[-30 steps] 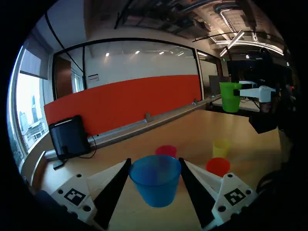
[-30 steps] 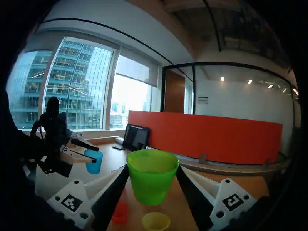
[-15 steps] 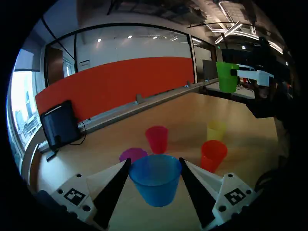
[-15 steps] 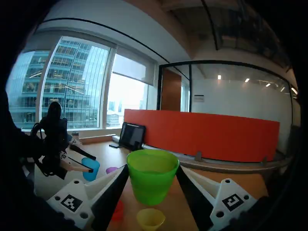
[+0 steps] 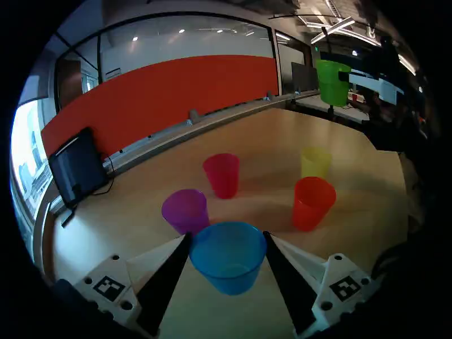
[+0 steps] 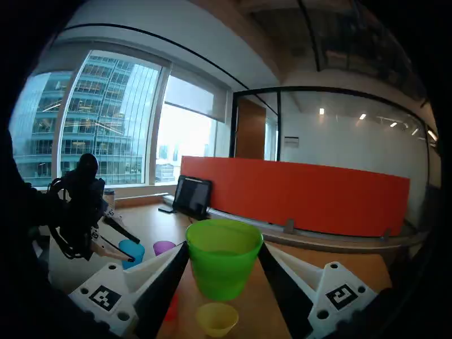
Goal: Pour water
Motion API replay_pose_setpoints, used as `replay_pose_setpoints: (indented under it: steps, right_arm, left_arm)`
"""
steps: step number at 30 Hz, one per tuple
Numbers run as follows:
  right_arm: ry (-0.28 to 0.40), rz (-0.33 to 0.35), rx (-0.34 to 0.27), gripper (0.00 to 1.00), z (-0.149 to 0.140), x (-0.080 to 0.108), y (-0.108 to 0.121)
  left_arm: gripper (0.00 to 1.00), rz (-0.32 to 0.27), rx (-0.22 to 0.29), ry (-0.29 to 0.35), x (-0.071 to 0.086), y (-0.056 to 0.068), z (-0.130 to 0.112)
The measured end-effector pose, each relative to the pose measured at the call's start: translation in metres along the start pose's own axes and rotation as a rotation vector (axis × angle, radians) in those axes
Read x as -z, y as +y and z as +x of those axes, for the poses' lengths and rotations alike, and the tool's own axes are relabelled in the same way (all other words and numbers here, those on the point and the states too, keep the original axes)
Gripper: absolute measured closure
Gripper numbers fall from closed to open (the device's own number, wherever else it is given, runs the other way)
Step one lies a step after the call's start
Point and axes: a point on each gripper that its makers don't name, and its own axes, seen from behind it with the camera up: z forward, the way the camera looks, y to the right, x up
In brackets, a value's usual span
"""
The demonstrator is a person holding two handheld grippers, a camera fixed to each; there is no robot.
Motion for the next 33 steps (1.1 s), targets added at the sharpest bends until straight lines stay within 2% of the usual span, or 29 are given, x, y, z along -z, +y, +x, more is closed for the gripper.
replay_pose_setpoints:
  steps: [11,27,33]
  right_arm:
    - [-0.008,-0.004,-0.002,0.10,-0.002,0.001,0.002]
    - [-0.034,-0.020,0.002,0.10,-0.011,0.004,0.005]
    - [-0.040,-0.022,0.003,0.10,-0.012,0.007,0.005]
  left_arm:
    - [0.09,-0.011,0.025,-0.031,-0.005,-0.001,-0.015]
    - [0.08,0.012,0.053,-0.027,-0.006,-0.005,-0.028]
    - [0.01,0.020,0.051,-0.044,-0.005,-0.007,-0.037]
